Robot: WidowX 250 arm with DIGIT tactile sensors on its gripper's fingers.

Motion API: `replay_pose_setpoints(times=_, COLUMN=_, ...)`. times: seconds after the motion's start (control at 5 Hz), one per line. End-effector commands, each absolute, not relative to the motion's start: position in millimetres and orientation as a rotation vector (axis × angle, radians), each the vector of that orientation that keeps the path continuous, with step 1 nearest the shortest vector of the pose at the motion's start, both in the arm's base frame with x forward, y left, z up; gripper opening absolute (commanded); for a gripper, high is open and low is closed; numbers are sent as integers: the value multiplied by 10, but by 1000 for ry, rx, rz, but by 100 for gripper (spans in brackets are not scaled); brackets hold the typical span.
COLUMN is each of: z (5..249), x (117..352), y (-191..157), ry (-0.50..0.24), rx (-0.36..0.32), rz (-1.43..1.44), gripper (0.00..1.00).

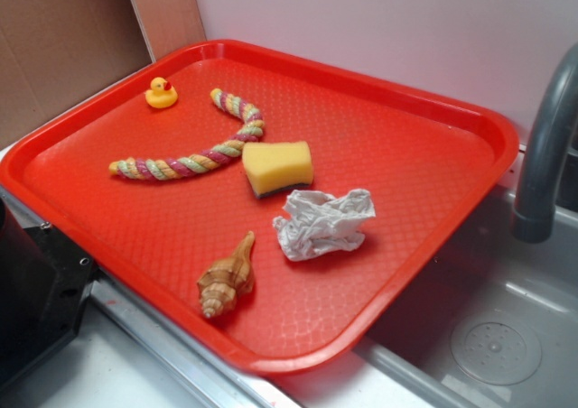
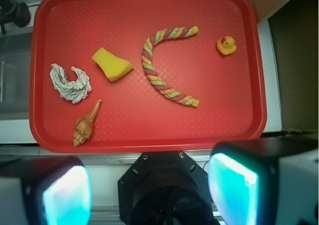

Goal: Grab the white paper.

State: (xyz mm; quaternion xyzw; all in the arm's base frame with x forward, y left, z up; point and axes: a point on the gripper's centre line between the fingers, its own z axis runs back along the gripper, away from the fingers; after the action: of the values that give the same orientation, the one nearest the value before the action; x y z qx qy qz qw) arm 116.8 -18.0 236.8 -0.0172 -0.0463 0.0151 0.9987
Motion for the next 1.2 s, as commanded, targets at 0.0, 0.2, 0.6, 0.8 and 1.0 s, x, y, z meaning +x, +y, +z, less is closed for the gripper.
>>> replay_pose_setpoints(times=0.0, z=2368, x=1168, y=-180, ry=-93, rx=-34, rz=30, gripper=100)
replay_pose_setpoints(times=0.2, z=2358, x=1182, y=-163, ry=-81, rx=-54, rz=54, gripper=100)
replay_pose_setpoints(times=0.6, z=2164, x=1309, y=-375, ry=-150, rx=-40, rz=251, gripper=100)
replay_pose_setpoints(times=0.8, z=2054, x=1451, y=-522, ry=-147, rx=-37, rz=258, gripper=100)
replay_pose_setpoints(times=1.0, z=1887, x=1602, y=-786, ry=-156, rx=-42, rz=279, gripper=100)
